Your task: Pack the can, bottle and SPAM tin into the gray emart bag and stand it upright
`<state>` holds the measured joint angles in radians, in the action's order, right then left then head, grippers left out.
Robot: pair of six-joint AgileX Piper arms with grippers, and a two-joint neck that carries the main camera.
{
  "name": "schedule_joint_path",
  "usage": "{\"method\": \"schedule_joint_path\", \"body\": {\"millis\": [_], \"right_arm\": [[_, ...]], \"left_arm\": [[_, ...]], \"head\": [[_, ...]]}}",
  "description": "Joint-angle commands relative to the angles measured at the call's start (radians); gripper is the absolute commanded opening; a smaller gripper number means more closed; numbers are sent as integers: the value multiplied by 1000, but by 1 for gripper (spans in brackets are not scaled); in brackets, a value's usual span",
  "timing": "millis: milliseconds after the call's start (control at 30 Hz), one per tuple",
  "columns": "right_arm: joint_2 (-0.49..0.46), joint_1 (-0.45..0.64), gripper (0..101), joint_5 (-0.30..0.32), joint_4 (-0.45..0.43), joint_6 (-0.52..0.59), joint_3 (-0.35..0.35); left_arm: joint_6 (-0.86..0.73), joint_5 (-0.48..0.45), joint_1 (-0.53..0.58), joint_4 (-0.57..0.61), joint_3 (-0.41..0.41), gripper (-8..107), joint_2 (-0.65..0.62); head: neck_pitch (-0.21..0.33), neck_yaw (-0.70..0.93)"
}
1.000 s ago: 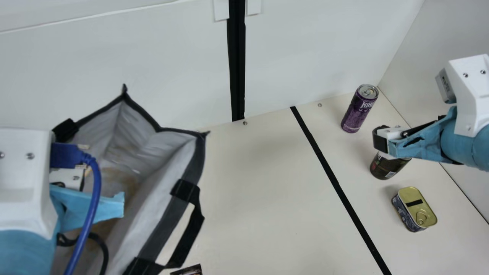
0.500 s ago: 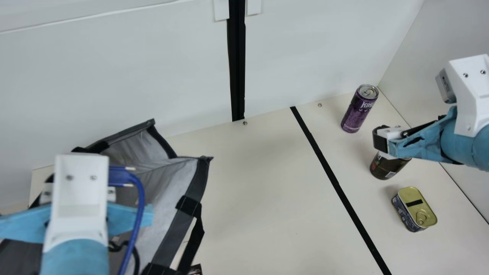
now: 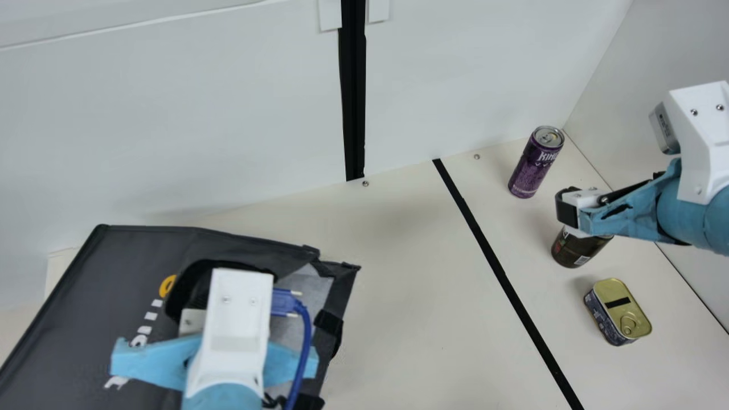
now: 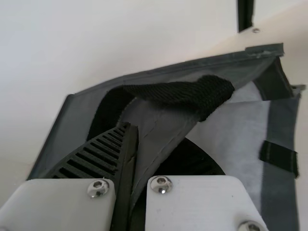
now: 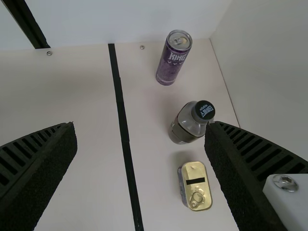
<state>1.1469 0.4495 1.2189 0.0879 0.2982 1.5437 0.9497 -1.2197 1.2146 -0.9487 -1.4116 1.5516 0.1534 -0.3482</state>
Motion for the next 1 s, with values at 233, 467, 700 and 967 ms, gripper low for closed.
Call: {"method": "schedule_joint_path", "body": {"millis": [233,467,700,967], "right_arm": [[0,0,95,0,0,0,0],[0,0,95,0,0,0,0],[0,0,95,0,0,0,0],[0,0,95,0,0,0,0]], "left_arm": [[-17,5,39,234,-103,-8,27],[-51,139,-60,376,-83,-8,19],[-112,259,-171,506,-49,-8,12],[-214,370,-289,661,-28,-8,22]], "head": [[21,-1],[21,-1],[21,-1],[21,-1]]}}
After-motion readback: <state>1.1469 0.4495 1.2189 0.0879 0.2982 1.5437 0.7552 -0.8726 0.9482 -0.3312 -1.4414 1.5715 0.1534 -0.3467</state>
